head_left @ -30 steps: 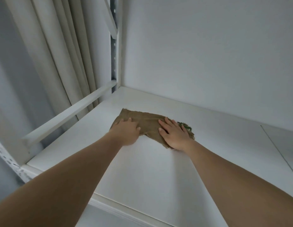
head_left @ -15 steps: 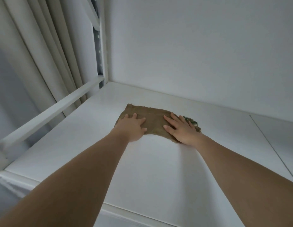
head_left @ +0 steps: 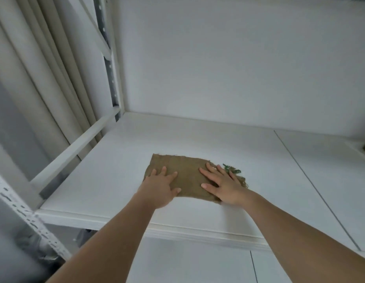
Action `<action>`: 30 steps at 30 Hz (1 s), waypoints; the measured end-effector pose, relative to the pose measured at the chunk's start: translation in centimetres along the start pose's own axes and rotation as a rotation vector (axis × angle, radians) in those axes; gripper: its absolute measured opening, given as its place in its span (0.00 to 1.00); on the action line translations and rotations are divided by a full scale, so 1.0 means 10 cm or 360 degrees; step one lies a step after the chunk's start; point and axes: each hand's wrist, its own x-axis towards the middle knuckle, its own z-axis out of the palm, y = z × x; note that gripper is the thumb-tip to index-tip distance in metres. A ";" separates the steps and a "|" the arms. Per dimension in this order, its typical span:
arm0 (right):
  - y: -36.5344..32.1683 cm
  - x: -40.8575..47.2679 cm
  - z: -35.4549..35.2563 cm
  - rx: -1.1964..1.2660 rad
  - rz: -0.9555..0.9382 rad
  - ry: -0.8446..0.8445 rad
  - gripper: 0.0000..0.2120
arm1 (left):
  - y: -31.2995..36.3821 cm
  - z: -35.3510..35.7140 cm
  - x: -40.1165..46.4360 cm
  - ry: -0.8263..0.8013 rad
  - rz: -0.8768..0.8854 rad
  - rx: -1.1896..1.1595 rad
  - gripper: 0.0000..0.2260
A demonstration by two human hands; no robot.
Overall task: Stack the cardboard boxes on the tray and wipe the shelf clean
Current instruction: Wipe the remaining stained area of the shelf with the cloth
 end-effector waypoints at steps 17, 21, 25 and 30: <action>-0.23 -1.50 0.54 0.0952 -0.0023 0.0608 0.10 | 0.34 0.20 -0.85 0.0228 0.0081 -0.0057 0.02; -0.10 -1.70 0.32 0.0978 0.0080 0.0489 0.11 | 0.53 0.08 -0.88 0.0151 0.0197 -0.0289 0.13; 0.14 -1.82 -0.01 0.1006 0.0139 0.0382 0.12 | 0.93 -0.08 -0.93 0.0201 0.0166 -0.0819 0.09; 0.64 -2.15 -0.45 0.1256 0.0183 0.0379 0.07 | 1.71 -0.26 -0.96 0.0175 0.0260 -0.1213 0.08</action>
